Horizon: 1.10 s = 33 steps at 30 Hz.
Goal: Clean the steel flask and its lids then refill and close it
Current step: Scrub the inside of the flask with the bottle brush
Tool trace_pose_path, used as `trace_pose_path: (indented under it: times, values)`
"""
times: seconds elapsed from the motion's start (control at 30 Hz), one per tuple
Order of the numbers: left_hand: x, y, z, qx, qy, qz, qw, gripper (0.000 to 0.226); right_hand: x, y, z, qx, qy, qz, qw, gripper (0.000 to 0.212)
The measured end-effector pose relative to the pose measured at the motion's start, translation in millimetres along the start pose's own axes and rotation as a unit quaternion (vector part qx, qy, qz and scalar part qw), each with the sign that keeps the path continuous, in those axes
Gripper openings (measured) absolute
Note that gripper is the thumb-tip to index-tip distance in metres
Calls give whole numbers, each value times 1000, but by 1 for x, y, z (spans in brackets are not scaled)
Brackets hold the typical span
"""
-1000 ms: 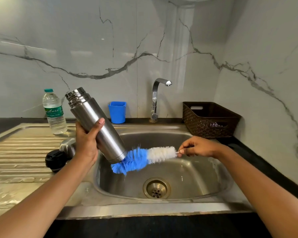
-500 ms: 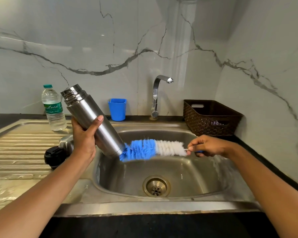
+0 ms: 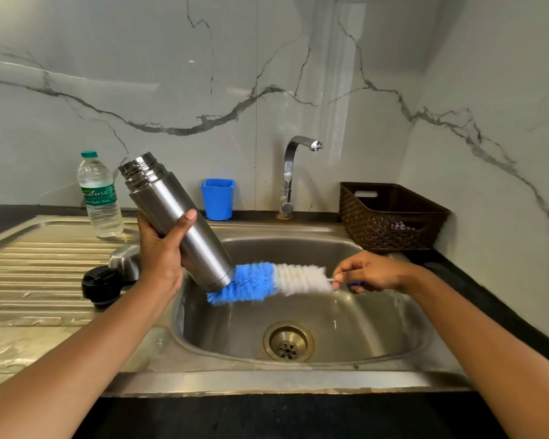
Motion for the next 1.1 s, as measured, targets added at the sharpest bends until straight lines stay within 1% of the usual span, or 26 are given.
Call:
trace_pose_path:
  times: [0.07, 0.17, 0.27, 0.43, 0.6, 0.7, 0.77, 0.9, 1.0, 1.1]
  values:
    - [0, 0, -1, -13, -3, 0, 1000, 54, -6, -7, -10, -5, -11, 13, 1000, 20]
    - [-3, 2, 5, -5, 9, 3, 1000, 58, 3, 1, 5, -8, 1, 2, 1000, 21]
    - [-3, 2, 8, 4, 20, 8, 1000, 70, 9, 10, 14, -10, 14, -15, 1000, 22]
    - [1, 0, 3, -16, 9, 11, 1000, 56, -9, -10, -15, -2, -16, 10, 1000, 19]
    - [-1, -2, 9, 1, 33, 16, 999, 58, 5, 9, 11, -10, 11, -14, 1000, 21]
    - [0, -5, 6, -7, 23, 21, 999, 52, -6, -2, -9, -1, -8, 2, 1000, 20]
    - [0, -4, 7, -17, 21, 19, 999, 53, -13, -12, -21, 13, -26, 18, 999, 19]
    - [-3, 0, 11, -13, 31, 18, 999, 56, -1, 0, 2, -4, -4, 6, 1000, 20]
    - [-1, -2, 9, -13, 35, 19, 999, 50, 0, 2, 3, -1, 7, -1, 1000, 21]
    - [1, -5, 4, -11, 29, 22, 999, 45, -11, -8, -14, 6, -9, 13, 1000, 20]
Point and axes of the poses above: each hand's wrist, its own x-axis away from the middle knuckle, its own z-axis out of the back of the hand, y = z × x, the point moved 9 cm from there along -x, towards the middle knuckle, and after that the axes turned 6 degrees about x, right-handed, at the moved point
